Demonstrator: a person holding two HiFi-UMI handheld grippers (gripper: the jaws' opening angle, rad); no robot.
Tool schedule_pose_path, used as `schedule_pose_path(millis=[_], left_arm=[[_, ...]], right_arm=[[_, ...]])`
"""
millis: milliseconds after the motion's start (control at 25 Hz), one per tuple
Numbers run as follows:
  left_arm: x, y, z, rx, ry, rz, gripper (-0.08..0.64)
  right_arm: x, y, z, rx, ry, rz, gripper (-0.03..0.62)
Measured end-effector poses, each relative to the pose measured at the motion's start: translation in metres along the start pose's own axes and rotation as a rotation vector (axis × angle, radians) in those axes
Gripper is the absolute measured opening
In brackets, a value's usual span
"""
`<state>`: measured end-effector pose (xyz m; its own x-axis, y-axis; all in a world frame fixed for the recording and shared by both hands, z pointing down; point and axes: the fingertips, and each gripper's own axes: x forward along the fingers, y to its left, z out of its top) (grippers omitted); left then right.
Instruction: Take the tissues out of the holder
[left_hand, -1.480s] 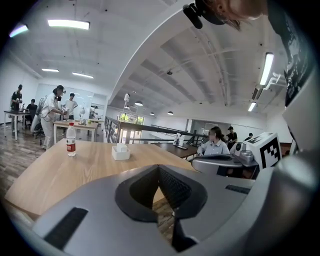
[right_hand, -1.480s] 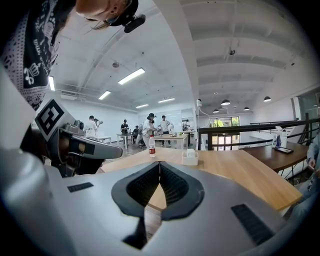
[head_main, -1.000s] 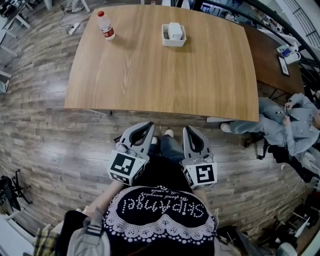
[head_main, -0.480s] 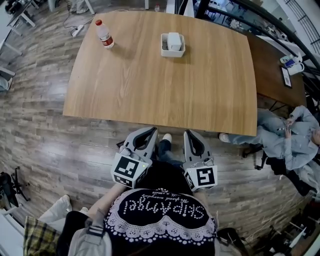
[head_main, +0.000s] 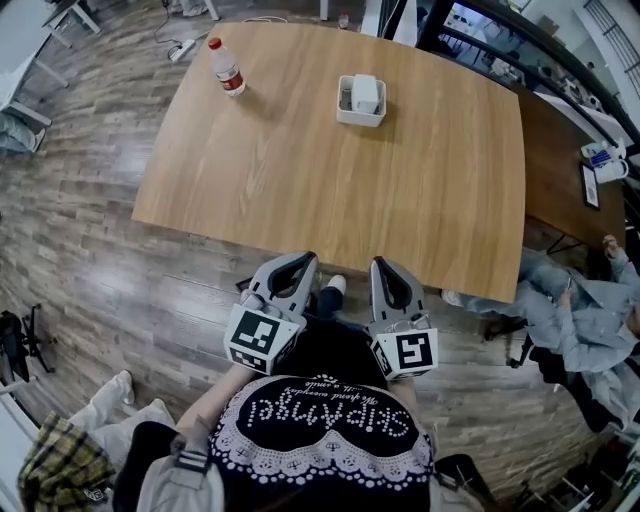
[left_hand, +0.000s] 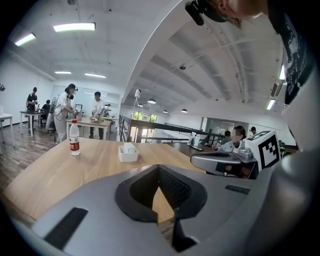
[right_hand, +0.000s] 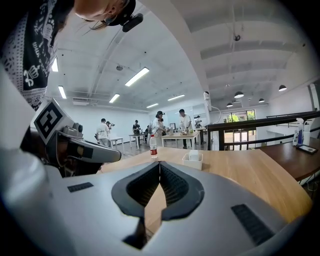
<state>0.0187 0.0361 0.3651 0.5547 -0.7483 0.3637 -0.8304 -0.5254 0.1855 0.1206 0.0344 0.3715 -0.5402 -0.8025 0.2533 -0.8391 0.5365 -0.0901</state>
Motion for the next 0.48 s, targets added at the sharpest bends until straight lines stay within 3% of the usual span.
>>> schedule_pose_path(millis=[480], left_arm=[[0.013,-0.01,-0.004,-0.018,-0.009,0.036,0.006]], right_arm=[[0.0,-0.021,-0.005,-0.016,-0.002,0.035,0.009]])
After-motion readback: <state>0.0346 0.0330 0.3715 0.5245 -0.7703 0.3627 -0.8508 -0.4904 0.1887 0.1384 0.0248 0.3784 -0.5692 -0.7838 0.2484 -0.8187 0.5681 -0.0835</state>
